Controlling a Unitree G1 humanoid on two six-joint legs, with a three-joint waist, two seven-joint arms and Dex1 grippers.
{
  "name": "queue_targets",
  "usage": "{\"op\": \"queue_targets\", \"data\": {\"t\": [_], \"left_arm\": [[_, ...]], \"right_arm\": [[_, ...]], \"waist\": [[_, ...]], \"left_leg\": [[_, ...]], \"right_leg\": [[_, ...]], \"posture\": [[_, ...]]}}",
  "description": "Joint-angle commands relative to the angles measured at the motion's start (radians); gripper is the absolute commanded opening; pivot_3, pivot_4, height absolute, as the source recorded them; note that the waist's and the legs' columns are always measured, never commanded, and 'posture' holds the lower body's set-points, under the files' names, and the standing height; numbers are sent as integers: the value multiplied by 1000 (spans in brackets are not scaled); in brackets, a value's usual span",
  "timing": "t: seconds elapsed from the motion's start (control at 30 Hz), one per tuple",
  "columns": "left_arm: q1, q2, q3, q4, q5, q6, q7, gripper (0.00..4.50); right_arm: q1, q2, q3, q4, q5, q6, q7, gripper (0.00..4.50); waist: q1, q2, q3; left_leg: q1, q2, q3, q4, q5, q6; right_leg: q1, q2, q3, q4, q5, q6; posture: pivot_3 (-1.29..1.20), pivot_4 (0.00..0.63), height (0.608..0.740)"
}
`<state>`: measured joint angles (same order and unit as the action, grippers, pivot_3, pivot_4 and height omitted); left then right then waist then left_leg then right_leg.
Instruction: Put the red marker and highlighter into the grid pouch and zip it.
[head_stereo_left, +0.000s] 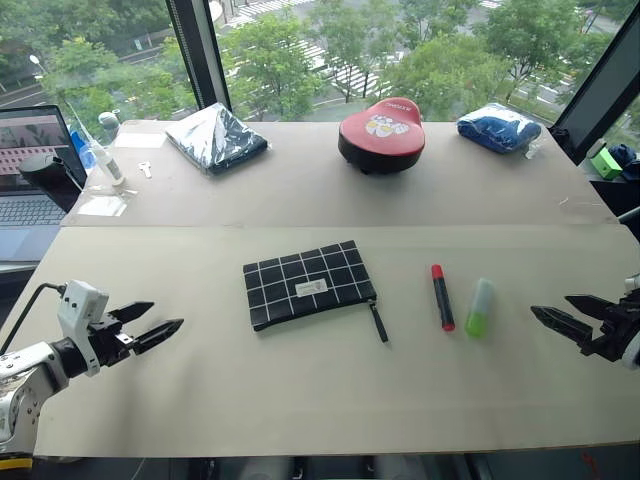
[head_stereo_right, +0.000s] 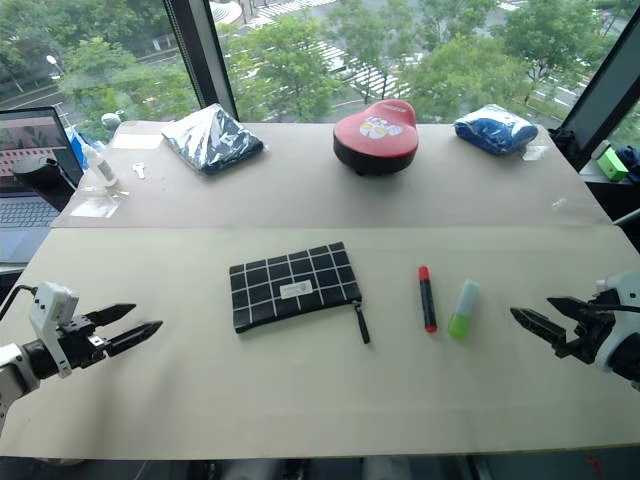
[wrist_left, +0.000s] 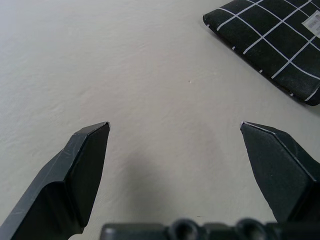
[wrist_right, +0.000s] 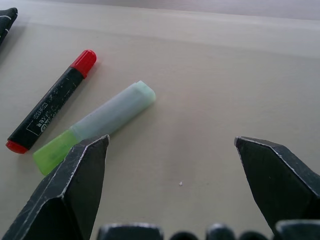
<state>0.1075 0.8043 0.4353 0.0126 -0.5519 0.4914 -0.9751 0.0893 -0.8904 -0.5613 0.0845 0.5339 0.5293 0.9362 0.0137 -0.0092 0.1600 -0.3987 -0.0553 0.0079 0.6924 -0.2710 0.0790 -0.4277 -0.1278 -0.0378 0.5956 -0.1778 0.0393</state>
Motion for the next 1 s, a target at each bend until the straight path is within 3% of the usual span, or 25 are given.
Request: {"op": "queue_targets", "data": {"t": [0.03,0.13,0.17,0.27,0.33,0.57,0.83,1.0], "left_arm": [[-18,-8,14,-49,-8,-24,9,4500],[-62,-8,-78,-12,86,-166,-31,4500],[-67,0,-103,14,122,-210,-45,4500],[-90,18,-183,76,258,-496,-105,4500],[-134,19,-214,96,287,-604,-132,4500],[-277,36,-343,189,420,-912,-179,4500],[-349,48,-459,245,501,-1111,-209,4500],[-378,41,-496,328,545,-1236,-176,4500]], "right_arm": [[-39,-7,0,2,-4,-24,-8,4452],[-101,18,18,1,12,16,-54,4452],[-117,22,20,3,17,28,-65,3953],[-183,55,46,-88,85,90,-76,3161],[-236,84,101,-168,114,125,-88,2336],[-404,196,380,-298,103,170,-89,31],[-579,331,713,-202,-115,74,-114,31],[-645,361,794,-83,-238,3,-117,31]], "waist": [[0,0,0],[0,0,0],[1,0,0],[0,0,0],[-3,0,0],[-2,0,0],[-4,0,0],[-4,0,0]], "left_leg": [[0,0,0,0,0,0],[0,0,0,0,0,0],[0,0,0,1,0,0],[1,0,0,0,0,-1],[-1,0,1,-1,0,-1],[-7,0,1,0,2,1],[-9,-2,2,1,7,1],[-8,-3,4,1,8,0]], "right_leg": [[0,0,0,0,0,0],[0,0,0,0,0,0],[1,0,0,0,0,0],[1,0,0,0,0,0],[-2,-1,0,0,0,-1],[-10,-1,-1,1,2,-3],[-11,-1,-2,2,2,-2],[-12,1,-3,5,2,-2]], "posture": [[0,150,740],[0,150,740],[0,150,740],[0,150,740],[0,150,740],[0,150,740],[0,150,740],[0,150,740]]}}
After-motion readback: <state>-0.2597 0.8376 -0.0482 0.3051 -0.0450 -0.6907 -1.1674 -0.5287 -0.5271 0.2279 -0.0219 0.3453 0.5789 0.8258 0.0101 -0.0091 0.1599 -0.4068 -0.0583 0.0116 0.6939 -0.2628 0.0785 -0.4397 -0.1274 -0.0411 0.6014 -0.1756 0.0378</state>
